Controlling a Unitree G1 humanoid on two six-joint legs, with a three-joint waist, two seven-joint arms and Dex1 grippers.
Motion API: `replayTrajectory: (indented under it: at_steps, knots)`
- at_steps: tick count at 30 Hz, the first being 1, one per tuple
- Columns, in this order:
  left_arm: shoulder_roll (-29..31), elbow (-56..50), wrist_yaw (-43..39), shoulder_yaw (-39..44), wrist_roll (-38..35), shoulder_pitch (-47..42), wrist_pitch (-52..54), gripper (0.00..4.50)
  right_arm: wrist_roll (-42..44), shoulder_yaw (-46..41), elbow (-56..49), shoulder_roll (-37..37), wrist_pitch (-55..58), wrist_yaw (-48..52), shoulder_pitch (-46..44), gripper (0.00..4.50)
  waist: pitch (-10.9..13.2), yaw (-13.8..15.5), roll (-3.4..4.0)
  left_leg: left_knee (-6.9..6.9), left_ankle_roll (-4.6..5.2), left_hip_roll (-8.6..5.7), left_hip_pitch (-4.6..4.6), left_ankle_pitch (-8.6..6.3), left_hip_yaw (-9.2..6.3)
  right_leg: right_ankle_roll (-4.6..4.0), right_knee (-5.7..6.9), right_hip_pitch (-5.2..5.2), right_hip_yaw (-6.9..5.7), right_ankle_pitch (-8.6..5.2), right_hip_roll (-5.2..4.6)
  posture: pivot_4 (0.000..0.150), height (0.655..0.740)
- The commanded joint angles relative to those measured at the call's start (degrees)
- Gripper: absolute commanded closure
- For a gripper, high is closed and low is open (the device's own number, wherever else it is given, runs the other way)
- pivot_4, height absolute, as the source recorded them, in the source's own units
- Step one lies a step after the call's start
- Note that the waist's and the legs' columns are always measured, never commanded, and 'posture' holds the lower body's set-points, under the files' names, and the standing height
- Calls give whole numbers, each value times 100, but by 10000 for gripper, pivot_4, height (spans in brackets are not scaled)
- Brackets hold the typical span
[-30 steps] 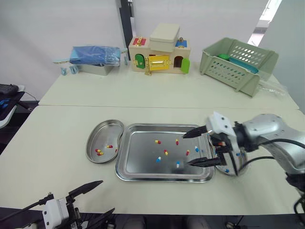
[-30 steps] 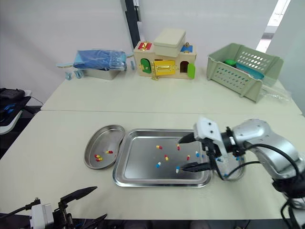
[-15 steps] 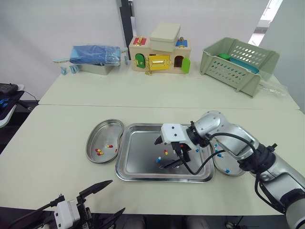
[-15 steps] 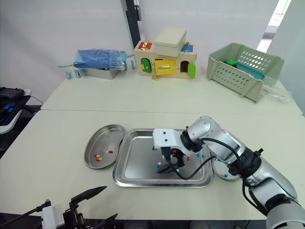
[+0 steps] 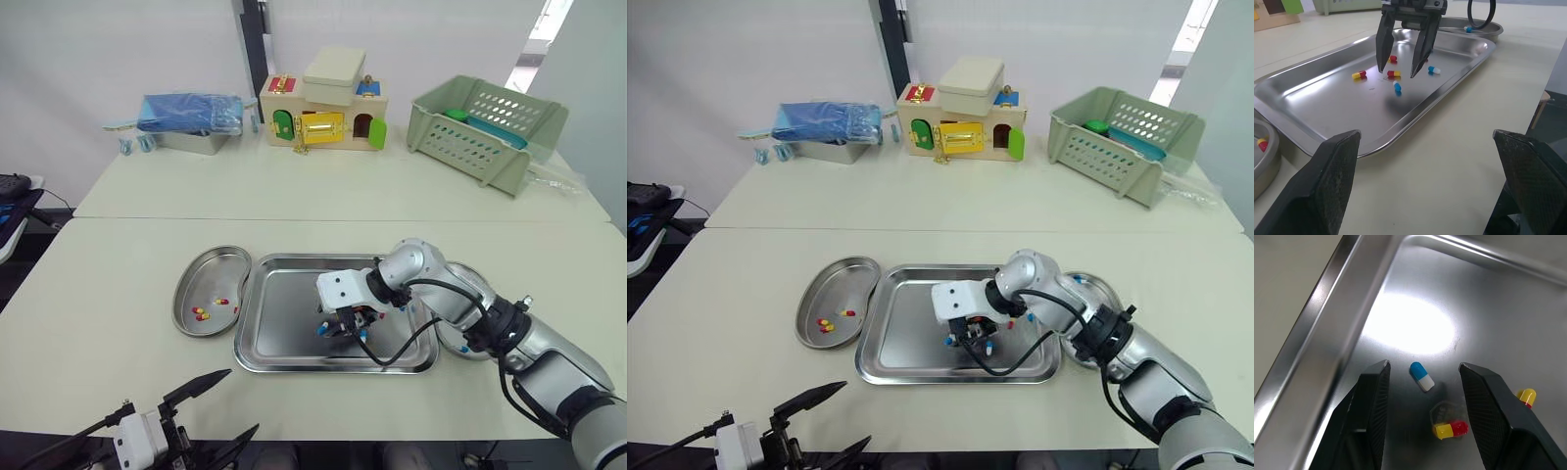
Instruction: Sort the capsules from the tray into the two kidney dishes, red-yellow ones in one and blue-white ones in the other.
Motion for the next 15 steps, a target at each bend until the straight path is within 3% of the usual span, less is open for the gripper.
replayTrajectory:
  at_steps: [1, 15]
  knots:
    - [60, -219, 39, -10, -45, 120, -88, 0, -161, -7, 65, 86, -111, 58, -15, 20407, 0, 0, 0, 0, 0, 0, 0, 0, 0, 0, 0, -1, 0, 0, 0, 1500, 7400]
    - [134, -212, 118, 5, -31, 124, -57, 0, -498, 47, 366, 310, -128, 159, 145, 20407, 0, -18, 1, -2, 0, 0, 1, 0, 0, 0, 0, -2, 1, 0, 1, 1500, 7400]
